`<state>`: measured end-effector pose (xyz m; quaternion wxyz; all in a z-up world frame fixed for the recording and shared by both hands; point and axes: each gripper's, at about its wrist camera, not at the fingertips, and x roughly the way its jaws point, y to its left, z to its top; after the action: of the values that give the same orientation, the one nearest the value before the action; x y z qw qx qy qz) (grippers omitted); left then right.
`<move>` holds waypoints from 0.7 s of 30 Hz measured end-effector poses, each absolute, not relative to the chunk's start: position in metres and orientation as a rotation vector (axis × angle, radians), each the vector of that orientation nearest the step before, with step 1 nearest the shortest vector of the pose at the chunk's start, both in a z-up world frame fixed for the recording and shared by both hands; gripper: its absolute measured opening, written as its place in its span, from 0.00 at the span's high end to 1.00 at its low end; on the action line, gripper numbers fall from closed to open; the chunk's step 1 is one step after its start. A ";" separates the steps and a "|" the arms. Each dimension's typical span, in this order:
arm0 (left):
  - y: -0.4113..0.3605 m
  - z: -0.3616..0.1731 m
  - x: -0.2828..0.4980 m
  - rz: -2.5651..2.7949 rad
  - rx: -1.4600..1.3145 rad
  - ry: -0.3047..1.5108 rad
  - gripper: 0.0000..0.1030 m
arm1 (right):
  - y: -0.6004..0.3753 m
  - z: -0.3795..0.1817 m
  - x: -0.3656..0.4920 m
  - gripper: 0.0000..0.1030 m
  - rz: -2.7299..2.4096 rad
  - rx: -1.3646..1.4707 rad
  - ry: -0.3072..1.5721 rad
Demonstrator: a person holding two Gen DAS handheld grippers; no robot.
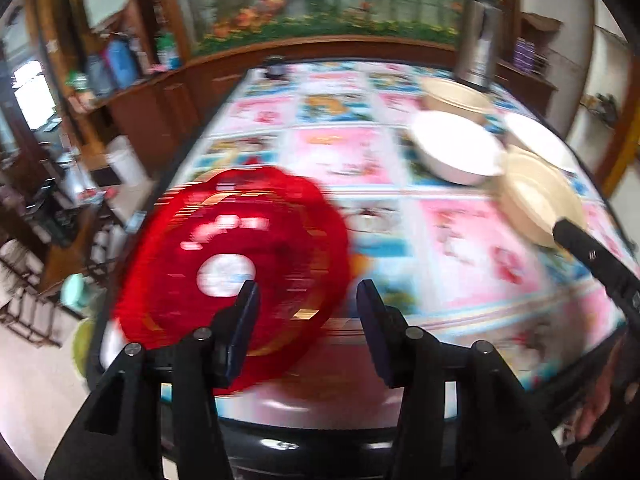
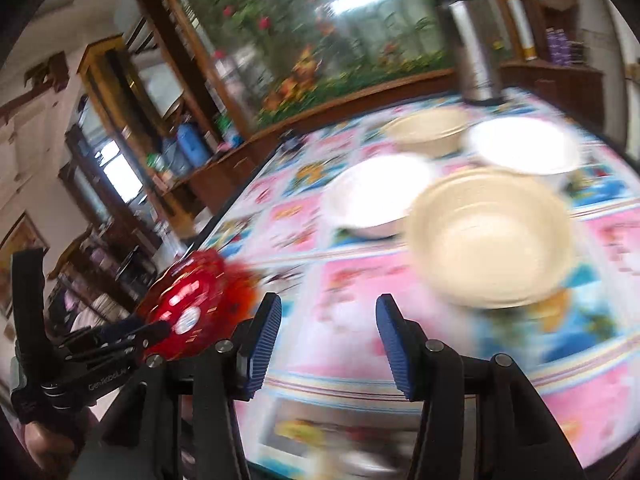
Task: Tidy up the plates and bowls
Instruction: 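Move the left tool to the beige pulp bowl and grasp its rim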
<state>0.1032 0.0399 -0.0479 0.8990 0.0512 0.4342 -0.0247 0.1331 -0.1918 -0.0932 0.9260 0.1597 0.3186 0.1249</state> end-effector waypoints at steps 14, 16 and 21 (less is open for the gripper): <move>-0.074 -0.048 0.164 -0.270 -0.051 1.071 0.45 | -0.346 -0.097 0.127 0.45 0.085 0.543 0.615; -0.087 -0.050 0.178 -0.271 -0.063 1.088 0.45 | -0.358 -0.102 0.140 0.45 0.104 0.597 0.656; -0.108 -0.055 0.199 -0.278 -0.096 1.158 0.45 | -0.370 -0.116 0.171 0.45 0.152 0.692 0.729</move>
<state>0.1992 -0.1079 -0.0554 0.8269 -0.0452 0.5450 -0.1307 0.1711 -0.3701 -0.1160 0.8735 0.3315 0.3491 0.0726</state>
